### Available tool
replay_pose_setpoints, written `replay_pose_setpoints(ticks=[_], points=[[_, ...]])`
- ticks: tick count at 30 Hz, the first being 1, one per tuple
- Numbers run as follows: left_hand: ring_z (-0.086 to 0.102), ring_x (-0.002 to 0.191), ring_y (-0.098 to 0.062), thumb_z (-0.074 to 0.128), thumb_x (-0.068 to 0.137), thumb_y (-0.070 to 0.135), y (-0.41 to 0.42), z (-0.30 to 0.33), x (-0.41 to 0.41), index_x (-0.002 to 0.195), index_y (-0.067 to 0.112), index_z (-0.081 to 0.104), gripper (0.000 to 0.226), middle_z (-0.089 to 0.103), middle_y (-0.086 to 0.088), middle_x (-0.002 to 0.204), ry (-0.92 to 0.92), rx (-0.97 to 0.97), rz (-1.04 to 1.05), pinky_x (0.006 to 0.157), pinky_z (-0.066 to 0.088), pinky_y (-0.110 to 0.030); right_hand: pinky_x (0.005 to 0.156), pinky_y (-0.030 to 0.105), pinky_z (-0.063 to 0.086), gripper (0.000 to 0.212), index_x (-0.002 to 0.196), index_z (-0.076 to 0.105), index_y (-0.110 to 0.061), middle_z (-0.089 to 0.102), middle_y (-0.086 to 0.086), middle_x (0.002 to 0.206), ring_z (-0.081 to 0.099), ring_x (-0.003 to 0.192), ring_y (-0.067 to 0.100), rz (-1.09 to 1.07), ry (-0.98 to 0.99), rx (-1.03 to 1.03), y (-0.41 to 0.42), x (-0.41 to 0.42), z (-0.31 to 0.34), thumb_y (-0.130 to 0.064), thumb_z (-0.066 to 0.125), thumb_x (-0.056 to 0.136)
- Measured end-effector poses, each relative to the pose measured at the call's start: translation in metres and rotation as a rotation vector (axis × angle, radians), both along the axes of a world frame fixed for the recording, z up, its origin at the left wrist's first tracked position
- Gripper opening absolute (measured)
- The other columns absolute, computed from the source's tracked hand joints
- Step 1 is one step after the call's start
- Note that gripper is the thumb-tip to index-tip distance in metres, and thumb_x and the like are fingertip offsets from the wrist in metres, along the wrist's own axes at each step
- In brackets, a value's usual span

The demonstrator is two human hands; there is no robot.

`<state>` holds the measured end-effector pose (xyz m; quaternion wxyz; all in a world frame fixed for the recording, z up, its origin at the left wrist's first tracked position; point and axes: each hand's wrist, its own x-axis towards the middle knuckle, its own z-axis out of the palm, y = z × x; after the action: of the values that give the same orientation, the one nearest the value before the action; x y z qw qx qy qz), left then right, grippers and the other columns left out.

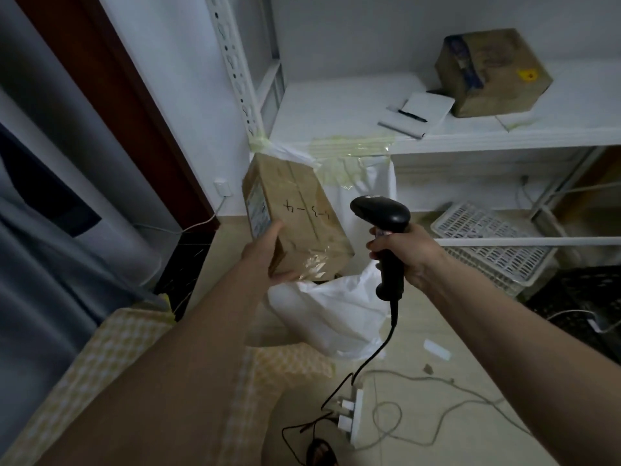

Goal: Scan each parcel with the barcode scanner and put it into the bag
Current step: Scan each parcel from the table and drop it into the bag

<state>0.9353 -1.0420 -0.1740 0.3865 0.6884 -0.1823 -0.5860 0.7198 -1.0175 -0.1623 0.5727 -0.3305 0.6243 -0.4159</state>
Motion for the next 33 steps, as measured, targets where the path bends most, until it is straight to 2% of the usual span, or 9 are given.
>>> replay_pose_setpoints(ticks=[3, 7, 11, 13, 17, 23, 26, 30, 33], points=[[0.050, 0.106, -0.033, 0.071, 0.079, 0.049, -0.029, -0.003, 0.005, 0.115, 0.022, 0.053, 0.048, 0.050, -0.009, 0.112, 0.145, 0.041, -0.060, 0.076, 0.059, -0.048, 0.064, 0.037, 0.049, 0.024, 0.094, 0.062, -0.004, 0.060, 0.015, 0.085, 0.058, 0.071, 0.025, -0.001, -0.031, -0.006, -0.029, 0.005, -0.001, 0.012, 0.062, 0.076], [0.051, 0.101, -0.036, 0.071, 0.083, 0.036, -0.063, -0.017, 0.005, 0.096, 0.016, 0.054, 0.029, 0.048, -0.014, 0.111, 0.282, 0.079, -0.146, 0.085, 0.054, -0.052, 0.063, 0.035, 0.052, 0.022, 0.094, 0.062, -0.002, 0.060, 0.015, 0.081, 0.058, 0.067, 0.025, 0.031, -0.028, -0.012, -0.059, 0.006, -0.013, 0.010, 0.062, 0.076], [0.052, 0.110, -0.042, 0.070, 0.080, 0.046, -0.092, -0.037, -0.002, 0.101, 0.006, 0.049, 0.050, 0.048, -0.018, 0.120, 0.287, 0.183, -0.214, 0.094, 0.043, -0.066, 0.049, 0.030, 0.051, 0.018, 0.088, 0.060, 0.001, 0.056, 0.014, 0.066, 0.055, 0.051, 0.023, 0.005, -0.045, 0.037, -0.085, 0.007, -0.028, 0.014, 0.058, 0.076], [0.054, 0.110, -0.040, 0.071, 0.076, 0.054, -0.108, -0.048, -0.006, 0.112, 0.004, 0.047, 0.065, 0.050, -0.019, 0.121, 0.257, 0.207, -0.224, 0.093, 0.045, -0.062, 0.048, 0.029, 0.051, 0.017, 0.088, 0.059, 0.002, 0.055, 0.014, 0.064, 0.054, 0.050, 0.023, -0.007, -0.046, 0.066, -0.102, 0.006, -0.036, 0.014, 0.056, 0.077], [0.059, 0.104, -0.036, 0.072, 0.077, 0.053, -0.140, -0.066, -0.014, 0.101, 0.009, 0.057, 0.052, 0.057, -0.020, 0.116, 0.277, 0.214, -0.176, 0.075, 0.056, -0.048, 0.047, 0.027, 0.047, 0.015, 0.086, 0.056, 0.001, 0.052, 0.014, 0.063, 0.050, 0.050, 0.023, 0.015, -0.033, 0.116, -0.148, 0.003, -0.055, 0.013, 0.053, 0.079], [0.061, 0.100, -0.032, 0.068, 0.081, 0.055, -0.194, -0.112, -0.034, 0.113, 0.012, 0.062, 0.054, 0.064, -0.014, 0.107, 0.309, 0.265, -0.058, 0.084, 0.054, -0.045, 0.051, 0.031, 0.047, 0.012, 0.080, 0.057, -0.002, 0.053, 0.013, 0.063, 0.051, 0.052, 0.023, 0.054, 0.001, 0.207, -0.222, -0.001, -0.108, 0.010, 0.054, 0.081], [0.063, 0.099, -0.033, 0.066, 0.085, 0.052, -0.218, -0.143, -0.046, 0.105, 0.010, 0.064, 0.046, 0.068, -0.014, 0.102, 0.356, 0.315, -0.014, 0.088, 0.053, -0.044, 0.060, 0.036, 0.049, 0.005, 0.081, 0.059, -0.002, 0.053, 0.013, 0.064, 0.054, 0.055, 0.026, 0.085, 0.035, 0.252, -0.255, -0.004, -0.145, 0.004, 0.060, 0.081], [0.057, 0.114, -0.036, 0.072, 0.075, 0.057, -0.239, -0.197, -0.061, 0.123, 0.019, 0.061, 0.062, 0.064, -0.014, 0.120, 0.371, 0.408, 0.047, 0.101, 0.044, -0.050, 0.058, 0.034, 0.048, 0.009, 0.090, 0.055, 0.001, 0.052, 0.010, 0.064, 0.053, 0.056, 0.024, 0.064, 0.037, 0.340, -0.284, -0.010, -0.191, -0.006, 0.060, 0.088], [0.052, 0.117, -0.037, 0.071, 0.073, 0.058, -0.251, -0.237, -0.067, 0.123, 0.021, 0.057, 0.064, 0.059, -0.013, 0.124, 0.315, 0.520, 0.103, 0.104, 0.038, -0.054, 0.066, 0.038, 0.048, 0.009, 0.090, 0.054, 0.000, 0.052, 0.013, 0.070, 0.054, 0.064, 0.026, 0.066, 0.058, 0.399, -0.297, -0.018, -0.215, -0.006, 0.060, 0.087]])
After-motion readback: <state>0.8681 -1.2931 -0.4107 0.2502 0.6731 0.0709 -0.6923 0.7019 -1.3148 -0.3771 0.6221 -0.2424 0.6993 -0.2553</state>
